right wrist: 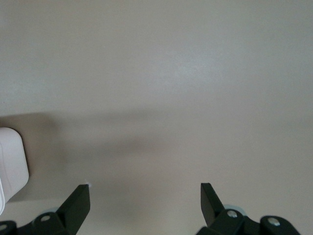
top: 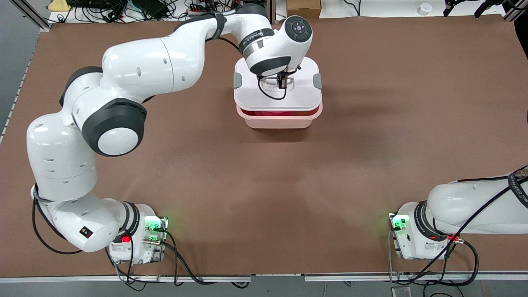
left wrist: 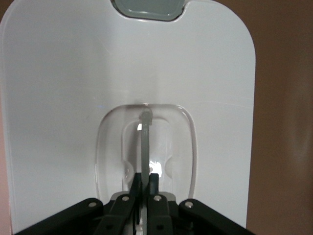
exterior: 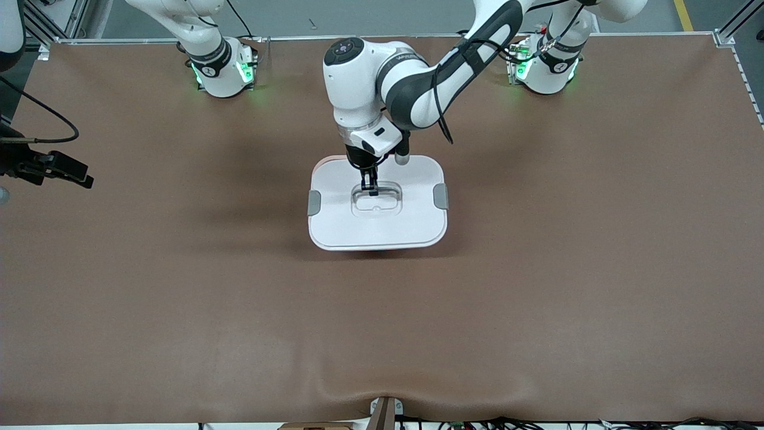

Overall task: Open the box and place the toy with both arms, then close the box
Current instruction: 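Press the lid down onto the box with the left gripper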

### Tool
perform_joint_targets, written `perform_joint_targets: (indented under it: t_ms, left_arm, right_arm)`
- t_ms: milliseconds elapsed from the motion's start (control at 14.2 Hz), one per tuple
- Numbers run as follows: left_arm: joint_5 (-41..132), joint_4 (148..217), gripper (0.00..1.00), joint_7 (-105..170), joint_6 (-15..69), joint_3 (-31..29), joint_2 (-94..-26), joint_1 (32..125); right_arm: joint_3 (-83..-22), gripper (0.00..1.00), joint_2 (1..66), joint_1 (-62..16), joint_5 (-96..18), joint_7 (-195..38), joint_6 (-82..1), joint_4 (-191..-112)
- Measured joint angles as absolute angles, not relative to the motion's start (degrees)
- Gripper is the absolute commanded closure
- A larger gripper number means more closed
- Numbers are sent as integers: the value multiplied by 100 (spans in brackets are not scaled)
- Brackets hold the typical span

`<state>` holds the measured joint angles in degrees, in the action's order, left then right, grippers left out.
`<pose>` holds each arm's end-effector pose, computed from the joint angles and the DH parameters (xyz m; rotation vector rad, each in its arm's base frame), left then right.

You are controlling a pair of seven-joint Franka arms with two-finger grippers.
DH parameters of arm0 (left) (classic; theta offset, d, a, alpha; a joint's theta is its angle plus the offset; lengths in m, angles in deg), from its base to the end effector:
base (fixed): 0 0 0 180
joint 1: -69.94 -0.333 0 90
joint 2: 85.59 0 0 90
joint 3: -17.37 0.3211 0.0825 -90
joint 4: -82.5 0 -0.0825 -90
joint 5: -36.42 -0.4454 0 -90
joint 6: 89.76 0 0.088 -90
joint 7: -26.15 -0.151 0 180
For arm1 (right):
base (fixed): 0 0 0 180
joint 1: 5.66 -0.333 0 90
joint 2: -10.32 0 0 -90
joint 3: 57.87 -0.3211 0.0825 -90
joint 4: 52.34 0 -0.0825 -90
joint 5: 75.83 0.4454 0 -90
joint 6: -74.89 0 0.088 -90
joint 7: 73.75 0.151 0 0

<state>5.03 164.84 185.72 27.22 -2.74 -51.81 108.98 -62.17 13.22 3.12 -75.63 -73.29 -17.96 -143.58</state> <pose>0.4744 -0.6214 0.3080 2.0896 2.0988 0.3991 0.6314 -0.0498 0.5468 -3.1304 0.1355 0.0346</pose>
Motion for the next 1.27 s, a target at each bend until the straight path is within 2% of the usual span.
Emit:
perform_joint_targets:
  t_ms: [1268]
  left_arm:
    - [540, 16453, 100, 18658, 2672, -258, -5081, 11048]
  right_arm:
    - [-6307, 0, 1330, 284, -7543, -7360, -1801, -14314]
